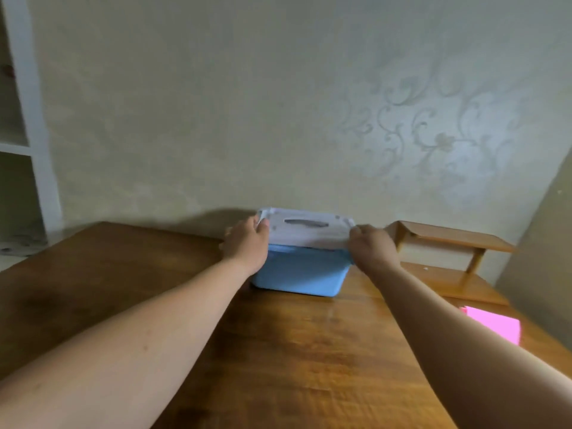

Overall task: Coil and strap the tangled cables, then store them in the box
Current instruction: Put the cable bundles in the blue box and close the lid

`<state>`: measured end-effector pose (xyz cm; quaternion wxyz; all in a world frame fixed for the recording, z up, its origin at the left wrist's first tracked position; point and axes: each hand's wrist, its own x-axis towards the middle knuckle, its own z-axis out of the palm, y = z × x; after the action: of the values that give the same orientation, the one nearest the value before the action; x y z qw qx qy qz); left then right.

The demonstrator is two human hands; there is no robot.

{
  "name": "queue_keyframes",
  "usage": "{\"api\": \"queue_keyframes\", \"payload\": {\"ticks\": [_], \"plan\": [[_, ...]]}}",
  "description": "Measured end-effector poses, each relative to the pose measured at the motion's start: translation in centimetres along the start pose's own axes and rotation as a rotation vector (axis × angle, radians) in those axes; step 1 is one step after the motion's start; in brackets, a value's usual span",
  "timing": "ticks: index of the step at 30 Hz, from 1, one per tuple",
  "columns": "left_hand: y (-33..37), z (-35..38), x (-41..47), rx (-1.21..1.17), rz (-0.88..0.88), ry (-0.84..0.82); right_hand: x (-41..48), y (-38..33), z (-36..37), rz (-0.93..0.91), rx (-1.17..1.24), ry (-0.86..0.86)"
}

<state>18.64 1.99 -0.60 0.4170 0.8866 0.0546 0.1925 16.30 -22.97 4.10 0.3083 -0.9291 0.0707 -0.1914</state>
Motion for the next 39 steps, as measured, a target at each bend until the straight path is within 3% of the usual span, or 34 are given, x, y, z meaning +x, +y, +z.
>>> {"api": "queue_keyframes", "payload": {"ticks": [4,12,17,22,26,31,39], "plan": [[0.2,0.1,0.1,0.064,-0.055,0.088,-0.2,1.8,1.3,0.005,0.023,-0.060],[0.8,0.1,1.8,0.190,-0.093,0.073,0.9,2.1,1.7,0.013,-0.002,-0.089],[-0.2,1.0,2.3,-0.025,-0.147,0.102,1.1,2.1,1.4,0.038,-0.001,-0.118],[0.2,1.5,1.6,-0.433,-0.336,0.142,0.8,2.4,2.2,0.171,0.361,-0.131],[-0.4,1.4,1.5,-0.657,-0.531,0.016,0.7,2.5,3.0,0.267,0.599,-0.147],[-0.3,1.1,1.3,-0.700,-0.540,-0.042,0.8,3.1,3.8,0.342,0.678,-0.074],[-0.8,1.3,1.5,-0.690,-0.520,-0.046,0.4,3.1,3.9,0.178,0.525,0.077]]}}
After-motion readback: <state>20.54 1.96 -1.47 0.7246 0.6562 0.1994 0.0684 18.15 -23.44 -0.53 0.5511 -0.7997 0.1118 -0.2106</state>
